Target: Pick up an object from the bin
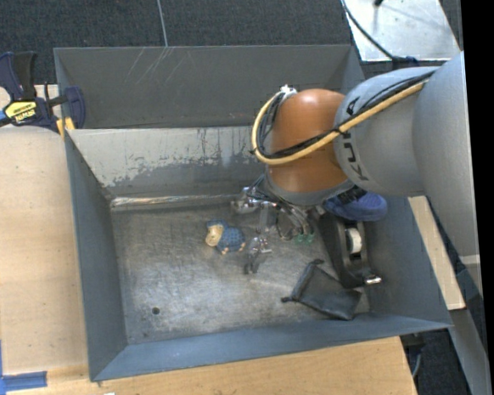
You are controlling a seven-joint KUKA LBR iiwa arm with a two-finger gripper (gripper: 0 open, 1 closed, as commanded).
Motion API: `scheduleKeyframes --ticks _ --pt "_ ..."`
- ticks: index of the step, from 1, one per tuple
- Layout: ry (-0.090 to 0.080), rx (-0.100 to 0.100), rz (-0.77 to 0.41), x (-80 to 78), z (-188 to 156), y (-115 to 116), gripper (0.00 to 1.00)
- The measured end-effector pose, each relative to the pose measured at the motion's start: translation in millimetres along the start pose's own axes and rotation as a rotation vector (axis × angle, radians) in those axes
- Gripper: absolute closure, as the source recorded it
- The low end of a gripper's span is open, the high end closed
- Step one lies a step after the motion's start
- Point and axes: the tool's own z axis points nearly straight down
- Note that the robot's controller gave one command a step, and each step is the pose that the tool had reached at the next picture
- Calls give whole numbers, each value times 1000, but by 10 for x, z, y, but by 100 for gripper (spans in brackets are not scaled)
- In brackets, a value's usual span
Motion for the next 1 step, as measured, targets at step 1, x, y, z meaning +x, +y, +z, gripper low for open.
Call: scheduleKeyframes --ticks 1 --pt "0 4 108 -230 1 398 0"
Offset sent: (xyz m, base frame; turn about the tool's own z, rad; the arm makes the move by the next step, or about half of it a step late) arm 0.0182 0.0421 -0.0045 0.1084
